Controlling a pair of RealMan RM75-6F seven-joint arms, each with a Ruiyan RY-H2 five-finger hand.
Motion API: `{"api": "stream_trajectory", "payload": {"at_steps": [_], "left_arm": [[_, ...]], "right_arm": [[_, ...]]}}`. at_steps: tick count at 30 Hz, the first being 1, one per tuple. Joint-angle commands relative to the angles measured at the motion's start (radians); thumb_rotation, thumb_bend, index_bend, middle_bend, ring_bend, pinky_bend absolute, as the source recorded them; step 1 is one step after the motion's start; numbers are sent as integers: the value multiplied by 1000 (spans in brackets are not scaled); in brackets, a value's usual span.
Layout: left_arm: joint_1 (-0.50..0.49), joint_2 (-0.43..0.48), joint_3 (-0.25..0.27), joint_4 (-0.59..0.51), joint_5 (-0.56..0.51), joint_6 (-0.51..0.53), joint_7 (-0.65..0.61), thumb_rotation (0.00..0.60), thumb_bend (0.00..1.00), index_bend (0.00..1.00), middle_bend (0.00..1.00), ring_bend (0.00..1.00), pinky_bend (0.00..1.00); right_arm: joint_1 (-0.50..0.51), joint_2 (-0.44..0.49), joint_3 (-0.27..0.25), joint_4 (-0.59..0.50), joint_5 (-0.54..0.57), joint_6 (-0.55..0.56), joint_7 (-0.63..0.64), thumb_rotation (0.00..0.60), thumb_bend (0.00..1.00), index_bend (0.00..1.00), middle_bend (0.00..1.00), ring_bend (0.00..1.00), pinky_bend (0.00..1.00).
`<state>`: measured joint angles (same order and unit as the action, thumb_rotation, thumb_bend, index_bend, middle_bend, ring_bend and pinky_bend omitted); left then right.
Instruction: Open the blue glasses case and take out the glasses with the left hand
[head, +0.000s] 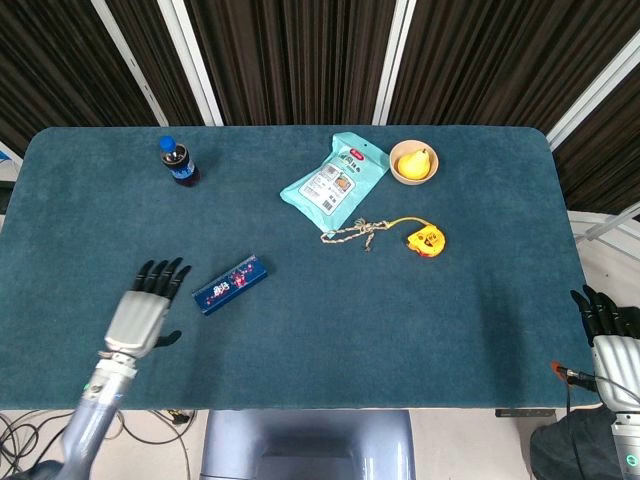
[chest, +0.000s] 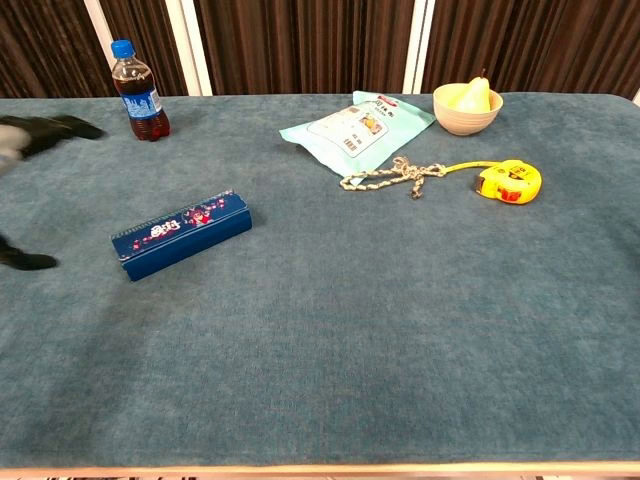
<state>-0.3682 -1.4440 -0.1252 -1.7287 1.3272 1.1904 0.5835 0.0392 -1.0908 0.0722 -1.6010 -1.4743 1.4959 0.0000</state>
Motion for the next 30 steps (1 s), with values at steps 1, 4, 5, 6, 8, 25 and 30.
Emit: {"api": "stream_trajectory", "payload": {"at_steps": [1,4,5,6,8,25,30], "left_arm": [[-61,-98,-36,45,-78,-48,92,600,100,0,0,0,0],[-88,-160,-48,79,-118,-54,141,600,100,0,0,0,0],[-96,-179,-51,92,-128,-55,154,600,100,0,0,0,0],[-102,-195,-54,106,-140,-55,164,600,100,0,0,0,0],[-114,-226,-61,135,-165,-57,179,600,101,0,0,0,0],[-205,-320,-139,340,-256,-73,185,600,120,0,0,0,0],[-211,-293,-146,373,-268,-78,169,600,120,0,0,0,0]], "right_arm": [[0,1,0,-1,2,-2,1,600,120,0,0,0,209],[0,2,1,-4,4,-3,3,600,120,0,0,0,209],[0,3,1,-4,5,-4,4,600,120,0,0,0,209],[0,3,1,-5,6,-5,5,600,119,0,0,0,209],[1,4,1,-5,7,-6,7,600,120,0,0,0,209],[-1,3,3,-7,12,-3,-7,600,125,0,0,0,209],[-2,2,4,-9,18,-5,-13,600,126,0,0,0,209]]}}
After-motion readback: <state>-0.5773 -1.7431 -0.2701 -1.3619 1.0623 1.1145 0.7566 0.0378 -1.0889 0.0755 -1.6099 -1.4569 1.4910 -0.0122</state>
